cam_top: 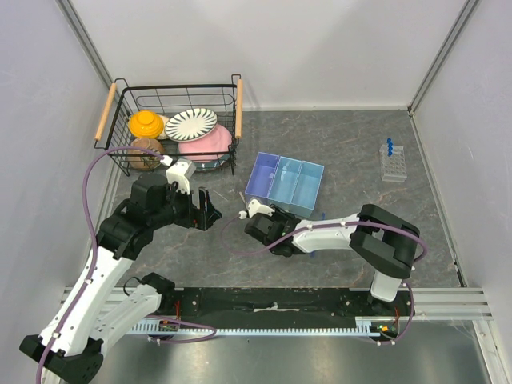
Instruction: Organize the chemistry lab equipment
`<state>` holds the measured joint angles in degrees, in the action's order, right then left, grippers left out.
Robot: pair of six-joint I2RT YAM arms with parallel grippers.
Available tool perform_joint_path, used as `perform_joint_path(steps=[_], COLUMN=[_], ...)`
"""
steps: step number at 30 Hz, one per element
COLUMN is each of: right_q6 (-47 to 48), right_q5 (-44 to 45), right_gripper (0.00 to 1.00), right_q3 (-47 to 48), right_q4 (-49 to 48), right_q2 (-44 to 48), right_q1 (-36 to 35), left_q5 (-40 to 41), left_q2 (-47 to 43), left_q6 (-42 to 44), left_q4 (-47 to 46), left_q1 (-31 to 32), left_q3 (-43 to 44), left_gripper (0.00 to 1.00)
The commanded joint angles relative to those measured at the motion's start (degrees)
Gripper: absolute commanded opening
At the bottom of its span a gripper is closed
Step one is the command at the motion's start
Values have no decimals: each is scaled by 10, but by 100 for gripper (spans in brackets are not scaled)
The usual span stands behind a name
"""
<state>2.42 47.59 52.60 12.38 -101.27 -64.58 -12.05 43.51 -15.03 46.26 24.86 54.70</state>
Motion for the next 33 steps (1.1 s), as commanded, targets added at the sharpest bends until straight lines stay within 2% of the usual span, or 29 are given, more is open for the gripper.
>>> perform_joint_path(steps=[1, 4, 10, 11, 17, 27, 33], right_q6=[2, 3, 4, 2, -22, -116, -167], right_q5=[-7, -8, -9, -9, -1, -10, -29], right_gripper=[43, 41, 23, 18, 0, 0, 0], right_q3=[24, 28, 32, 32, 51, 132, 264], right_q4=[-29, -35, -37, -34, 16, 205, 324], right_q2=[-19, -30, -34, -32, -4, 84, 104], right_q1=[7, 9, 9, 9, 8, 1, 9], left_q5=[7, 9, 11, 12, 11, 3, -5], left_q2=[-1, -3, -5, -5, -8, -18, -20], left_q6=[12, 12, 13, 13, 12, 11, 11], left_q4=[-8, -8, -6, -6, -6, -6, -6], left_q1=[1, 0, 0, 1, 1, 0, 0], left_q3=[21, 19, 18, 18, 18, 20, 17], left_gripper=[92, 92, 92, 92, 92, 92, 92])
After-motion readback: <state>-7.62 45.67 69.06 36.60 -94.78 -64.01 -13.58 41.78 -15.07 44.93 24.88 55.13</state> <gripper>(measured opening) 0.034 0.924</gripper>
